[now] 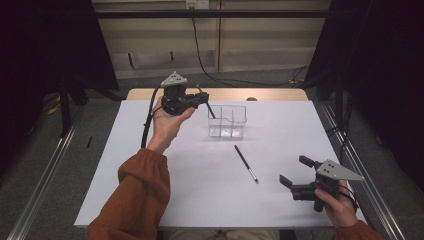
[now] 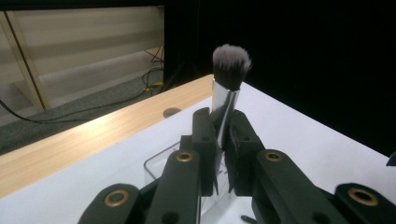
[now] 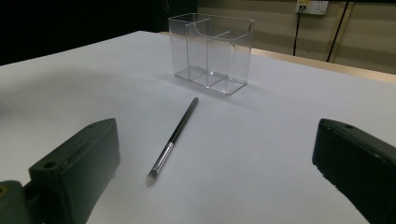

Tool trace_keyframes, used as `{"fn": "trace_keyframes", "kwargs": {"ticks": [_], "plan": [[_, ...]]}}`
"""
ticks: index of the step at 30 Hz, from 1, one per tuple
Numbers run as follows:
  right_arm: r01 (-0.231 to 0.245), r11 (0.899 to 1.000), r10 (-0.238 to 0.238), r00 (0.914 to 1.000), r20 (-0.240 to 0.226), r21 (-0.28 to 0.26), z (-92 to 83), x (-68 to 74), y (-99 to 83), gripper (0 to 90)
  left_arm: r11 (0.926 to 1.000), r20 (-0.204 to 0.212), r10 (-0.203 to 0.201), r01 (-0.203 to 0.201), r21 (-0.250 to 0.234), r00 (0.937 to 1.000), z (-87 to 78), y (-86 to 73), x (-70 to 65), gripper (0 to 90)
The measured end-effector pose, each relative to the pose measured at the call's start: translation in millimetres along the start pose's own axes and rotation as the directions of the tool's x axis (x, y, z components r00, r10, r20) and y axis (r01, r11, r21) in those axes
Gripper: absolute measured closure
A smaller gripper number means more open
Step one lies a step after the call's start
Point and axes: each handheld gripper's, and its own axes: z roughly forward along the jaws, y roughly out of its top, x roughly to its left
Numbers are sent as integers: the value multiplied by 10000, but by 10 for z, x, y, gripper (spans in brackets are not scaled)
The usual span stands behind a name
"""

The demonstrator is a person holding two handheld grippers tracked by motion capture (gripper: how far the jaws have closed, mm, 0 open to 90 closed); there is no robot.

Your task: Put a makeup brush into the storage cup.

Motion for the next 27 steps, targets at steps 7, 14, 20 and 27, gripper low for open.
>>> {"fn": "trace_keyframes", "kwargs": {"ticks": [7,14,20,27], "plan": [[-55,10000,55,10000,-5,-26,-6,-1,0,3,9997,-211,39,-34,246,9998,155,18,79,840],[-58,10000,57,10000,-33,-28,-5,-3,-1,3,9984,-464,-133,158,539,9988,240,-37,172,840],[-61,10000,61,10000,-24,-31,-4,1,-2,3,9967,-600,-113,160,790,9981,286,-87,199,840],[-47,10000,47,10000,-37,-56,-7,3,-1,3,9937,-561,-78,140,1111,9984,347,-148,209,840]]}}
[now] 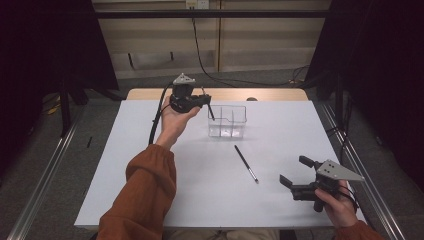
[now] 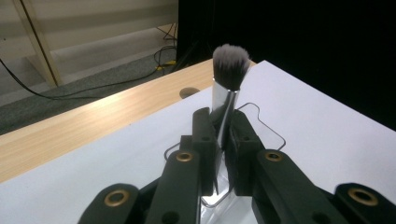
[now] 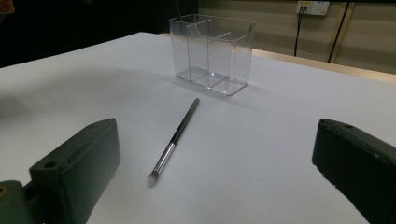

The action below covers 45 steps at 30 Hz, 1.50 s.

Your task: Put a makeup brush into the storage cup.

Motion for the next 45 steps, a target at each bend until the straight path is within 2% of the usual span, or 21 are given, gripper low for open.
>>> {"fn": "trace_keyframes", "kwargs": {"ticks": [8,20,30,34,39,43,45], "plan": [[36,10000,-36,10000,5,-7,-1,4,-1,3,9998,-46,-6,7,186,10000,54,-40,-59,839],[86,10000,-86,10000,-19,6,4,9,-3,3,9995,-46,-81,83,315,10000,146,-101,-65,839],[123,9999,-123,9999,-51,-24,1,12,-2,4,9990,-67,-253,256,360,9997,175,-170,-44,837],[165,9999,-165,9998,-78,8,5,16,-4,4,9991,-32,-203,204,364,9998,175,-177,-44,830],[147,9999,-147,9999,-66,15,6,16,-4,5,9994,-22,-220,221,270,9998,196,-181,-61,635],[136,9999,-136,9999,-79,-19,3,16,-4,4,9989,-295,-358,366,279,9989,212,-208,-33,413],[137,9999,-137,9999,-83,-13,4,16,-4,5,9993,-184,-356,358,91,9992,211,-219,-29,331]]}}
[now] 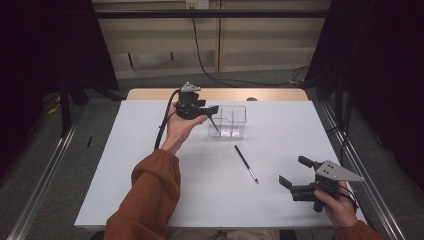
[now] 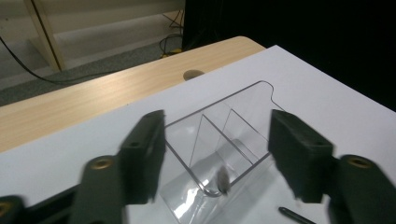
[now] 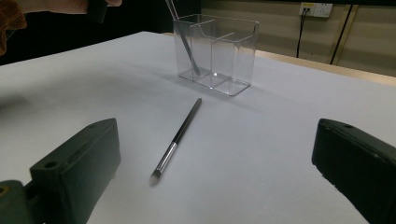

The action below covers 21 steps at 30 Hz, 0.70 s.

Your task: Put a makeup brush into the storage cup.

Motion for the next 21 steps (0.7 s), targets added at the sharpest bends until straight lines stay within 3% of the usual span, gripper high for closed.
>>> {"fn": "trace_keyframes", "kwargs": {"ticks": [3,9,21], "plan": [[2,10000,-2,10000,13,20,2,-2,0,5,9999,-267,75,-77,-72,9996,-4,1,-2,192],[-1,10000,1,10000,2,-4,1,-2,1,5,9997,-348,74,-82,-242,9994,-63,-5,29,52],[-22,10000,22,10000,38,31,5,-7,-1,5,9935,-346,405,-440,-1054,9986,-298,-72,76,18]]}}
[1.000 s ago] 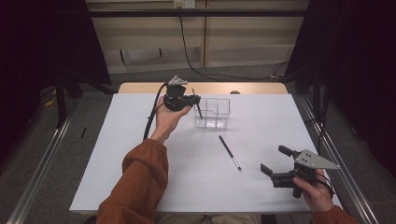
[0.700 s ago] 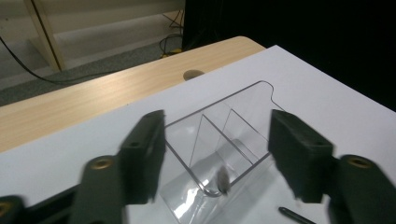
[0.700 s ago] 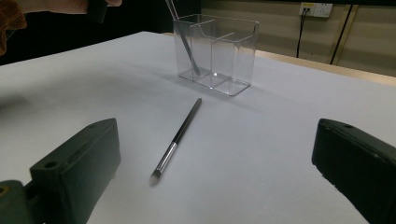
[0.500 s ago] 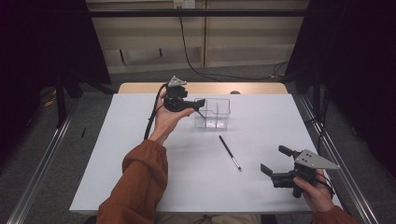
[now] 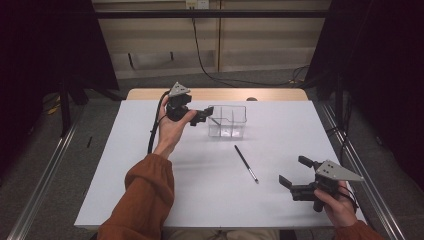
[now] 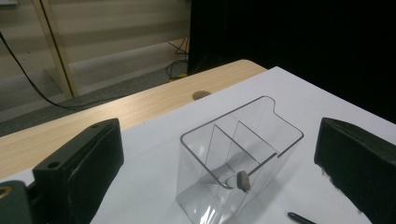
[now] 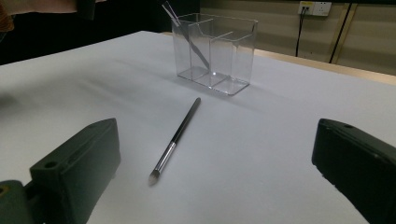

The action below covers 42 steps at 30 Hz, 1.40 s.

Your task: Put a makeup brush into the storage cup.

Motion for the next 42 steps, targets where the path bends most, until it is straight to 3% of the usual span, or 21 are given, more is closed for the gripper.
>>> {"fn": "trace_keyframes", "kwargs": {"ticks": [3,9,12,15,17,23,28,34,42], "plan": [[6,10000,-6,10000,2,11,0,0,0,5,9999,88,-114,114,-41,9999,-40,-3,12,17],[4,10000,-4,10000,-5,14,1,-1,1,5,9998,50,167,-167,51,9998,-85,-25,-29,25],[-4,10000,4,10000,1,30,4,-1,0,5,9996,101,243,-242,-123,9997,-104,-30,-65,27],[-16,10000,16,10000,9,-11,-3,0,1,5,9991,9,391,-391,-144,9992,-140,-47,-80,28],[-30,10000,30,10000,27,-7,-3,-3,0,5,9972,-32,742,-742,-72,9972,-167,-65,-85,49],[-20,10000,20,10000,27,14,1,1,-1,5,9979,-31,595,-595,-238,9982,-295,-124,-57,50],[-15,10000,15,10000,32,44,5,1,-1,4,9971,-268,633,-643,-399,9976,-379,-198,-39,45],[0,10000,0,10000,31,52,3,0,-1,3,9985,-336,313,-327,-437,9989,-484,-304,-13,44],[-16,10000,16,10000,69,57,11,2,0,0,9972,-384,529,-548,-503,9979,-663,-421,-36,40]]}}
